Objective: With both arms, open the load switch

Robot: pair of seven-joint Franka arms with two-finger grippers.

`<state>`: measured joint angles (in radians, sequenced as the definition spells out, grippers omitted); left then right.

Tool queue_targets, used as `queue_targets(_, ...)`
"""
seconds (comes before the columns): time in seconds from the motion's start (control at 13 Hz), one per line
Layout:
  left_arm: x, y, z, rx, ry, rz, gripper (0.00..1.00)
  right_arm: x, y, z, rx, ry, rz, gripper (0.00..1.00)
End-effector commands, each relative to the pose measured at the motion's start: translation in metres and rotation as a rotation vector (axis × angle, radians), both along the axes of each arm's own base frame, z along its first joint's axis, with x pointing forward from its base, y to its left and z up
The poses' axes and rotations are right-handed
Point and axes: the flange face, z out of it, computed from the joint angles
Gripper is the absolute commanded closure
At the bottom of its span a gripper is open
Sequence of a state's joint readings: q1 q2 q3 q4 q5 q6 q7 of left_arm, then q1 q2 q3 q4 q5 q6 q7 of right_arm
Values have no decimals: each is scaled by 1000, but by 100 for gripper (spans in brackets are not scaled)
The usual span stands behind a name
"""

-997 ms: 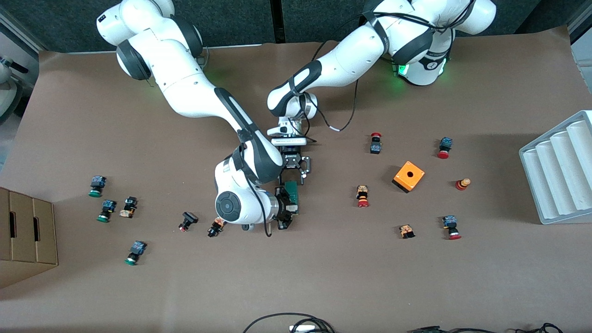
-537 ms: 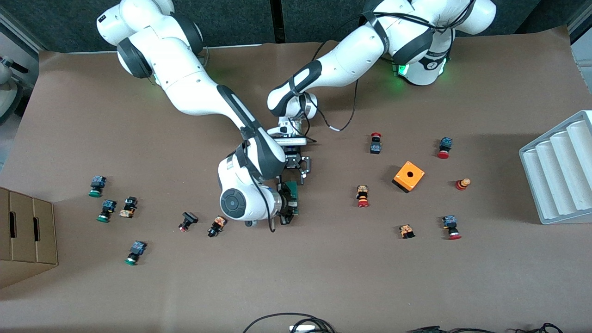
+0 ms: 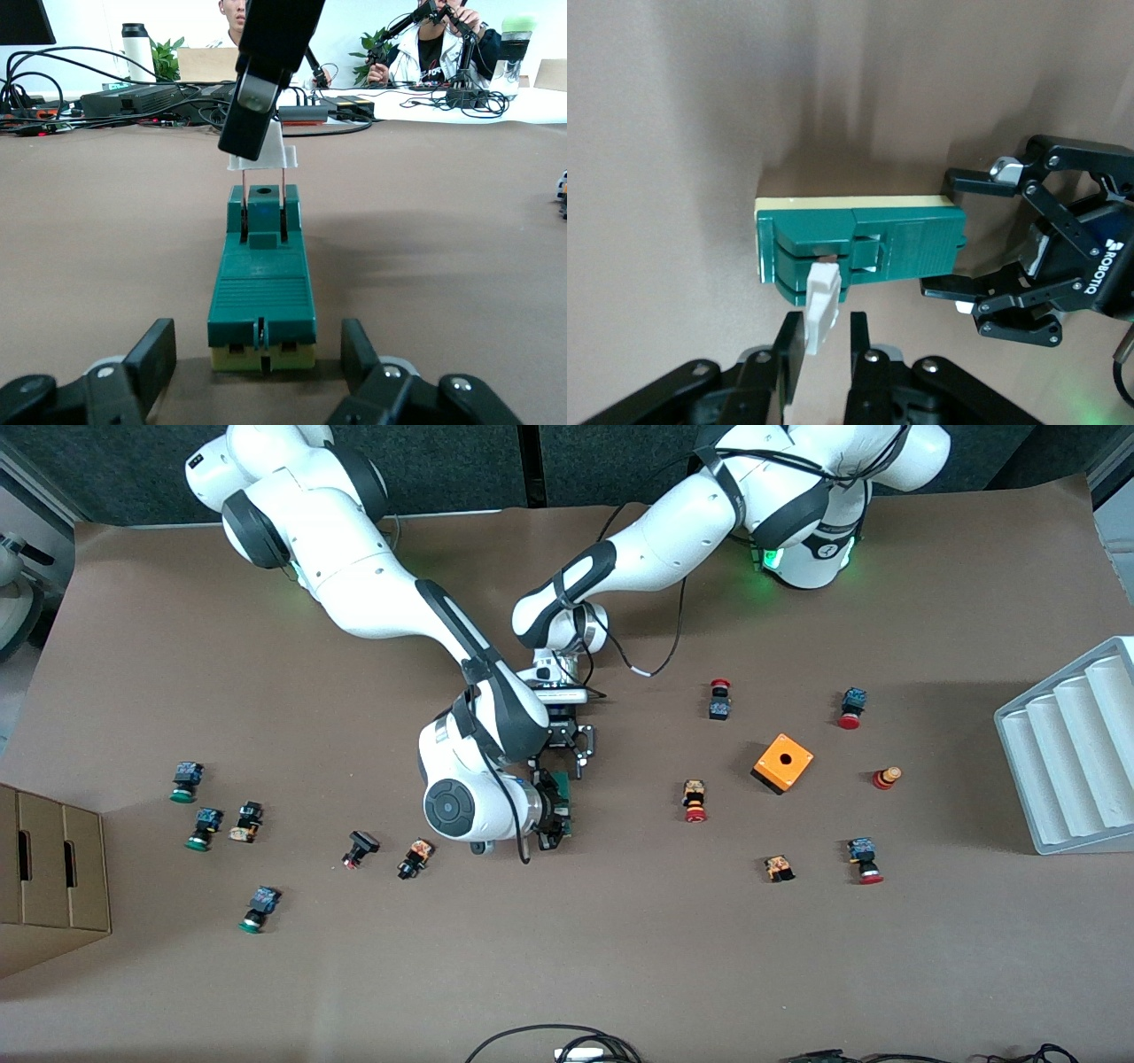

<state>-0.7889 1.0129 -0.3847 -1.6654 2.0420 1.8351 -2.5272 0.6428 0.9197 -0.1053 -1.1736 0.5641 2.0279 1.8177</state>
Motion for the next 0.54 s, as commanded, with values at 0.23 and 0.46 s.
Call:
queue_targets(0.23, 4, 3, -13, 1, -13, 2, 17, -4, -7, 14, -18, -3, 32, 72)
queue_targets(0.46, 4, 3, -13, 1, -14, 3, 17, -8, -9, 13, -23, 4, 39, 73)
